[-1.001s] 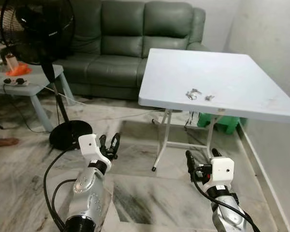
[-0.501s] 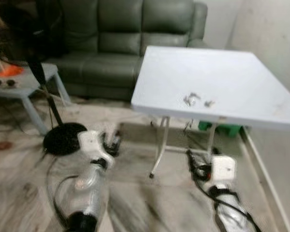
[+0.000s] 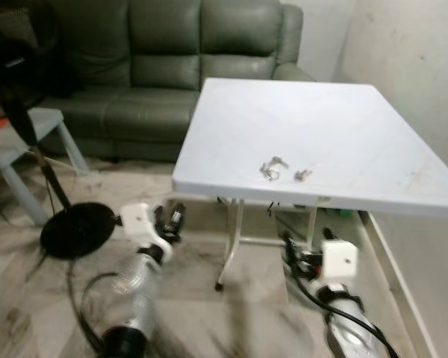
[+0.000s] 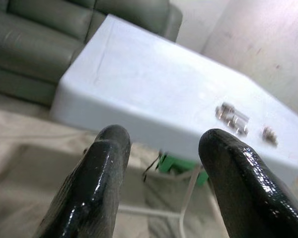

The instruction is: Hang keys on a hook

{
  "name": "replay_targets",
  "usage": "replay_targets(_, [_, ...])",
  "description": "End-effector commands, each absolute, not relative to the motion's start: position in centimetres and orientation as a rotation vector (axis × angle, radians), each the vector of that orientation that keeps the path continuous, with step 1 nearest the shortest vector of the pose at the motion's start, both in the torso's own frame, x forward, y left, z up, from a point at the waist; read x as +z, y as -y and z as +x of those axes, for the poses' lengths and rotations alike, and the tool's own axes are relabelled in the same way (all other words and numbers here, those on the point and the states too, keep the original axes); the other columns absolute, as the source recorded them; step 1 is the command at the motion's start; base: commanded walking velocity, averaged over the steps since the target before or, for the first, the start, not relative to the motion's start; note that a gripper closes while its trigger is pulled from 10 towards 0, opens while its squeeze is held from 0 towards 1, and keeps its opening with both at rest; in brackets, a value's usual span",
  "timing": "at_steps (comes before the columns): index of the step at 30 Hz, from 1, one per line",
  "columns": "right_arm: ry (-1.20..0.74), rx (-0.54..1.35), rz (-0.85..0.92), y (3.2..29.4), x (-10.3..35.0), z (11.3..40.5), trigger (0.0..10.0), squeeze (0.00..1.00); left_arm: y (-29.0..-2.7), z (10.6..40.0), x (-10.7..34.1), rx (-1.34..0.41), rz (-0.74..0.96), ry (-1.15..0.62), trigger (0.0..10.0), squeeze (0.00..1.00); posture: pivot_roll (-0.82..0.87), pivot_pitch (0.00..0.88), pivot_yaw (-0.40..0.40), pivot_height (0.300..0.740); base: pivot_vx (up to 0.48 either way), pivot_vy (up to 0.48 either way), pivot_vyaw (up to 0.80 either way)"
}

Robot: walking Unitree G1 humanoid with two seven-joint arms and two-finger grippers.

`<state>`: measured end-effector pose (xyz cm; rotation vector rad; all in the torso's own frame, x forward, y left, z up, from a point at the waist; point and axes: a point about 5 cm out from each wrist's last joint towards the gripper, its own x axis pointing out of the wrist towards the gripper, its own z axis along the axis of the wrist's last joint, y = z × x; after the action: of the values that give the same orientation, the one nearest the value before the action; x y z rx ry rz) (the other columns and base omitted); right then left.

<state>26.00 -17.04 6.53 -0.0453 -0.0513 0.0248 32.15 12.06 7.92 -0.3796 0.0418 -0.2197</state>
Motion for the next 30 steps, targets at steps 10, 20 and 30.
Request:
replay_targets(10, [0.069,0.064,-0.032,16.0,6.89,26.18,10.0,0.0,-13.17,32.15,7.85,-0.186,-0.371,-0.041,10.0,0.0,0.0,0.0,-0.02,0.74,0.294,0.134,0.0])
replay_targets(20, [0.067,0.077,-0.033,15.88,6.87,26.22,10.0,0.0,-13.22,32.07,7.78,-0.184,-0.374,-0.042,10.0,0.0,0.0,0.0,-0.024,0.74,0.269,0.307,0.0])
replay_targets(30, [0.066,0.084,-0.034,15.84,6.87,26.17,10.0,0.0,-13.27,31.97,7.74,-0.178,-0.379,-0.04,10.0,0.0,0.0,0.0,-0.029,0.74,0.244,0.353,0.0])
